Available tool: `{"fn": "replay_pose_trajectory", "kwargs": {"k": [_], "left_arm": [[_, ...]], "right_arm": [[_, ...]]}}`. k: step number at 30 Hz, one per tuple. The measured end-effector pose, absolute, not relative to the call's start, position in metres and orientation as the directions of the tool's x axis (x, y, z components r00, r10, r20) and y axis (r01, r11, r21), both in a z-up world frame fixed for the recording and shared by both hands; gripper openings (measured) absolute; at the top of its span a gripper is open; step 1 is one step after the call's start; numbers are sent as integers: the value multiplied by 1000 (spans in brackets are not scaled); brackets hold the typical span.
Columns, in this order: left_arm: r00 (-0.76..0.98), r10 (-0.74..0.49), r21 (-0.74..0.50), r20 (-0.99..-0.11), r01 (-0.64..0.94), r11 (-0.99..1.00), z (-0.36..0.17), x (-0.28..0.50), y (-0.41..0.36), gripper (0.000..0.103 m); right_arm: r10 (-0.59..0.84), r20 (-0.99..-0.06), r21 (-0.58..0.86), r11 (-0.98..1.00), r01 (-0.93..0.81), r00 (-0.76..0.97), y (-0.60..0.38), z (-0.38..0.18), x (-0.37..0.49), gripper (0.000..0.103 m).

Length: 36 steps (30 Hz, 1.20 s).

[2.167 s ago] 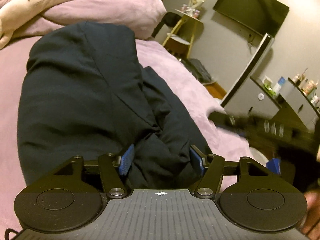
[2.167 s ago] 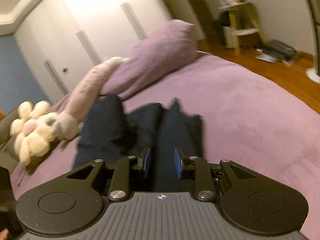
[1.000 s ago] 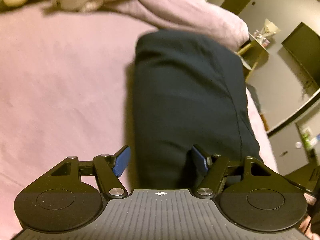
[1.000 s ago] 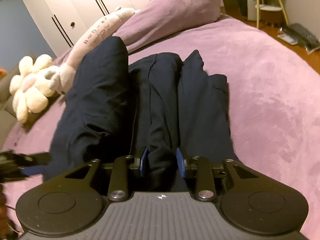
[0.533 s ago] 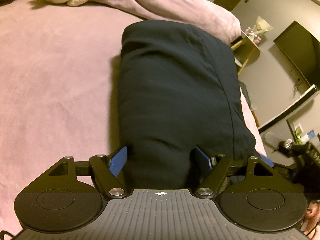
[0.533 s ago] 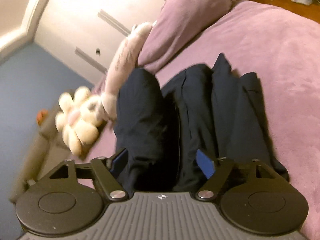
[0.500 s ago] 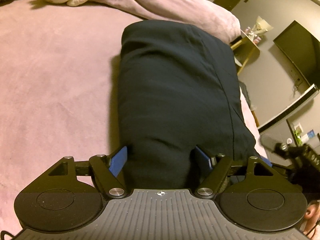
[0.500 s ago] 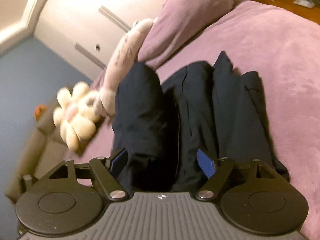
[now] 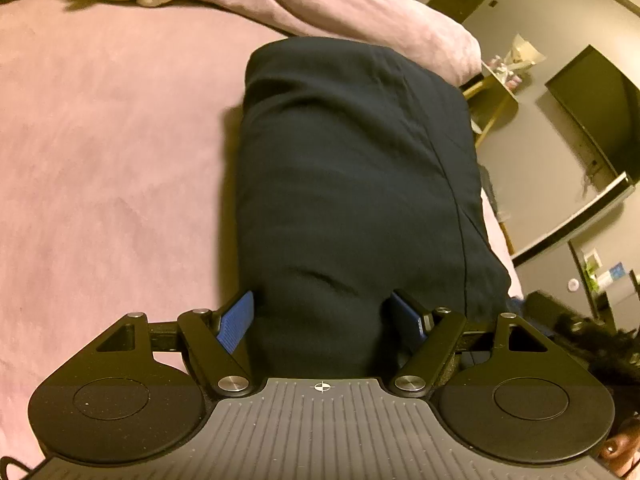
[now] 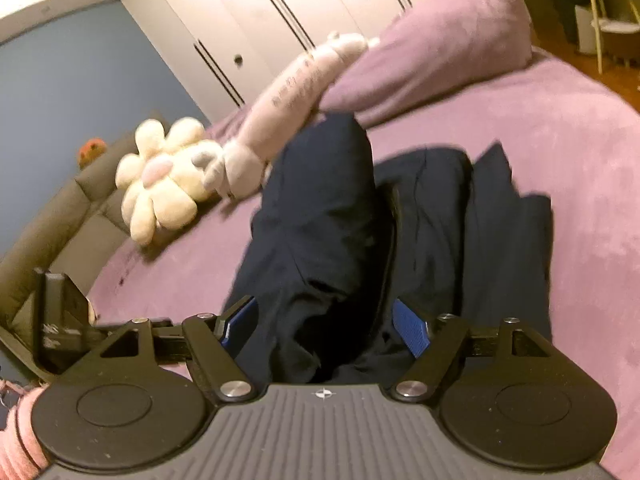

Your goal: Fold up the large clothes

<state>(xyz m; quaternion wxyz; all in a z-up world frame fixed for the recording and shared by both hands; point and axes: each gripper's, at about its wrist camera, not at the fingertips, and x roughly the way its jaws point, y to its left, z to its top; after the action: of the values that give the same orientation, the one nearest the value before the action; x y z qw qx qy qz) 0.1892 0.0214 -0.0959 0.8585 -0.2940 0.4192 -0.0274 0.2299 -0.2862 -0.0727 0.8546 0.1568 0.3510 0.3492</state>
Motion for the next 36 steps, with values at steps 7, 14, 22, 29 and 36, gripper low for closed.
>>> {"fn": "replay_pose_trajectory", "kwargs": {"k": [7, 14, 22, 29, 36], "left_arm": [[646, -283, -512, -709, -196, 836, -95, 190, 16, 80], [650, -300, -530, -698, -187, 827, -90, 187, 21, 80], [679, -257, -519, -687, -211, 828, -83, 196, 28, 80], [671, -268, -531, -692, -220, 818, -97, 222, 23, 81], [667, -283, -541, -689, -214, 813, -99, 221, 26, 82]], "right_arm": [[711, -574, 473, 693, -544, 406, -269, -92, 232, 76], [680, -619, 416, 708, -570, 393, -250, -104, 234, 19], [666, -601, 492, 744, -452, 442, -280, -121, 209, 14], [696, -553, 538, 718, -441, 458, -290, -108, 218, 38], [700, -521, 626, 702, -338, 488, -301, -110, 278, 91]]}}
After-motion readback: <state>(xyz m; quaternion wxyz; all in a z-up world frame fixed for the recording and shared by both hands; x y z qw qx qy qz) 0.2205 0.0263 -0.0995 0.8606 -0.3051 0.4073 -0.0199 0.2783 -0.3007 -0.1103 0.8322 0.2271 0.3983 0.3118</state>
